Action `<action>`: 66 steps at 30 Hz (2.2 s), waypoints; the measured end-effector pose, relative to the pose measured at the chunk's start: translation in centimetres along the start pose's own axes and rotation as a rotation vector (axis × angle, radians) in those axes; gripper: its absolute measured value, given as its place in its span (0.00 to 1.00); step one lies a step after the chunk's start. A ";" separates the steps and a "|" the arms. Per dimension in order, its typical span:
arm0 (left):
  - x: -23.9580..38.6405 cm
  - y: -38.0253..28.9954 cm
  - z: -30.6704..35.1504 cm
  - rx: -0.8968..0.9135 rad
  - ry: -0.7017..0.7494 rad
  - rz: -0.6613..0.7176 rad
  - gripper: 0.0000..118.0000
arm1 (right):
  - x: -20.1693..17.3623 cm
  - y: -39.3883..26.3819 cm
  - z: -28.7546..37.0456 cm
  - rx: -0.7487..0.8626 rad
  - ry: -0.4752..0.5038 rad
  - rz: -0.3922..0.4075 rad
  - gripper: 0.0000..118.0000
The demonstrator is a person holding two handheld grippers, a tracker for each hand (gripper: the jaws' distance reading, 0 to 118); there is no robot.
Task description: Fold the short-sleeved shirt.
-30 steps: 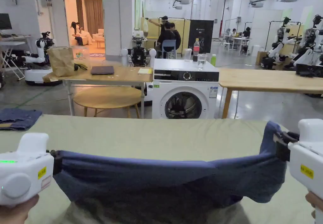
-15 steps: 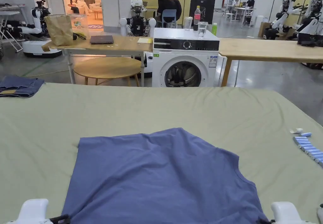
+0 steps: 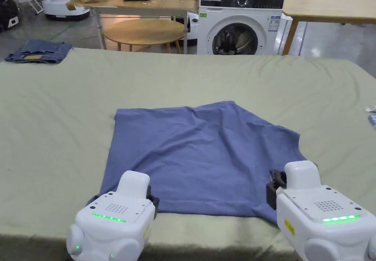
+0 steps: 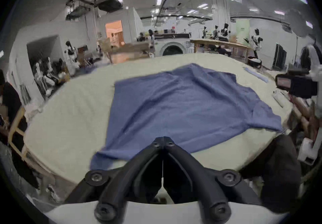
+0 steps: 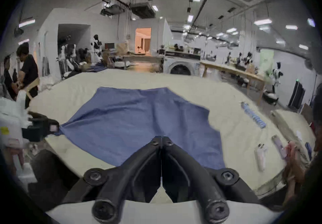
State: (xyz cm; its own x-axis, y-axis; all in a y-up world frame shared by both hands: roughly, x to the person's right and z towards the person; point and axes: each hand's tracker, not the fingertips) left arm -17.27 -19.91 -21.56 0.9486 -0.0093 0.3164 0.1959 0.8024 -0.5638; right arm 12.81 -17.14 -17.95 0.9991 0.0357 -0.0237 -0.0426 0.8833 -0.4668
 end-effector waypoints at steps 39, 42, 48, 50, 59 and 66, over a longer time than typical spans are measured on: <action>-12.2 -1.9 -3.7 -0.237 0.115 0.080 0.03 | 14.3 -4.7 -1.9 -0.298 -0.204 -0.183 0.69; -11.9 -1.8 -3.7 -0.239 0.111 0.086 0.03 | 16.0 -5.7 -3.3 -0.343 -0.209 -0.177 1.00; -10.9 -1.4 -3.9 -0.256 0.115 0.066 0.03 | 15.6 -5.8 -8.1 -0.384 -0.192 -0.112 1.00; -10.7 -1.3 -3.9 -0.257 0.119 0.064 0.03 | 15.1 -6.3 -9.5 -0.443 -0.179 -0.110 0.85; -9.9 -0.1 -3.7 -0.235 0.167 0.021 0.02 | 14.3 -5.1 -6.7 -0.398 -0.127 -0.158 0.02; -10.9 4.1 -2.3 -0.149 0.251 -0.051 0.00 | 14.7 0.9 -4.9 -0.285 -0.144 -0.086 0.02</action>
State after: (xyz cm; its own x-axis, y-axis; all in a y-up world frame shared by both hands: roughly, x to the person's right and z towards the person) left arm -26.17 -17.89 -29.12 0.9647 -0.2095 0.1596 0.2620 0.7010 -0.6633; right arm 27.39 -18.10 -23.06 0.9886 0.0505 0.1421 0.0625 0.7202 -0.6910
